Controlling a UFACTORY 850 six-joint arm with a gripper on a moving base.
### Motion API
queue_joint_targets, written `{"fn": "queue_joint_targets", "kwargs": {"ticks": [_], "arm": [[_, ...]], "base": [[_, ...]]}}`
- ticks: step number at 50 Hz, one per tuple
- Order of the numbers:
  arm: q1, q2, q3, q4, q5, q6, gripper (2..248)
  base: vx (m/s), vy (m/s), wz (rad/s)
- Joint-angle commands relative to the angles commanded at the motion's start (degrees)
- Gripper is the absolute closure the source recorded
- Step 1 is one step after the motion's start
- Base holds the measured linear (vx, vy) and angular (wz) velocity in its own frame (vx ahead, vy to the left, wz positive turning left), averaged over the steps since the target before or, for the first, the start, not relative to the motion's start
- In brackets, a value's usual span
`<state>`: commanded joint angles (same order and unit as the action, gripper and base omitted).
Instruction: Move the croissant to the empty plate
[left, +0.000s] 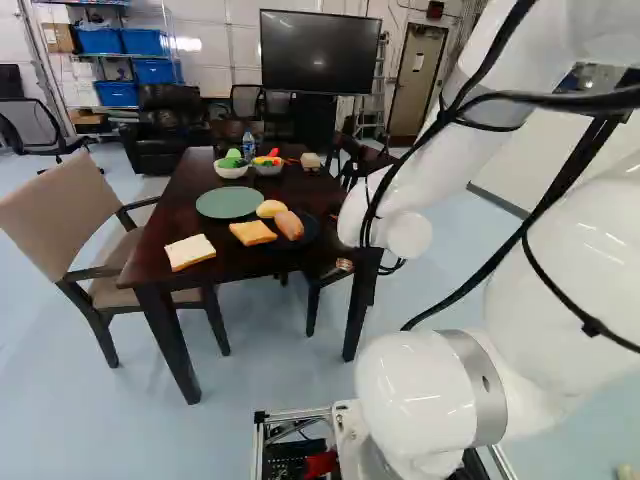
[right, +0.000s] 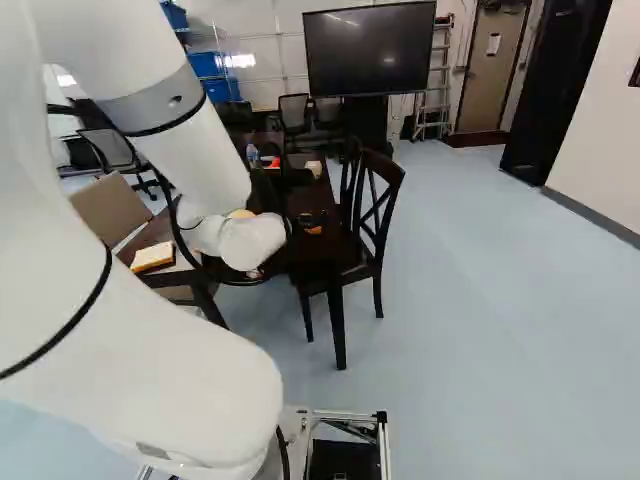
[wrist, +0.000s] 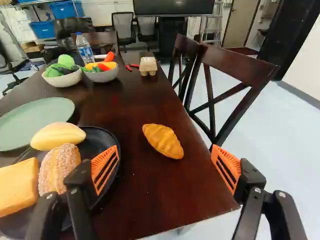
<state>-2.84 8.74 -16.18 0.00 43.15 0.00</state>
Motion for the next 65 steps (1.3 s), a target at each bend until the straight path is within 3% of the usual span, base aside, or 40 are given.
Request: {"fn": "queue_joint_targets", "kwargs": {"ticks": [29, 51, 65], "arm": [[-0.95, -4.47, -8.49, 0.00, -11.29, 0.00, 3], [-0.07, -7.46, -14.67, 0.00, -19.87, 0.00, 3], [0.18, -7.87, -17.13, 0.00, -23.07, -6.13, 3]], "base": [[0.000, 0.000, 0.000], [0.000, 0.000, 0.000], [0.000, 0.000, 0.000]]}}
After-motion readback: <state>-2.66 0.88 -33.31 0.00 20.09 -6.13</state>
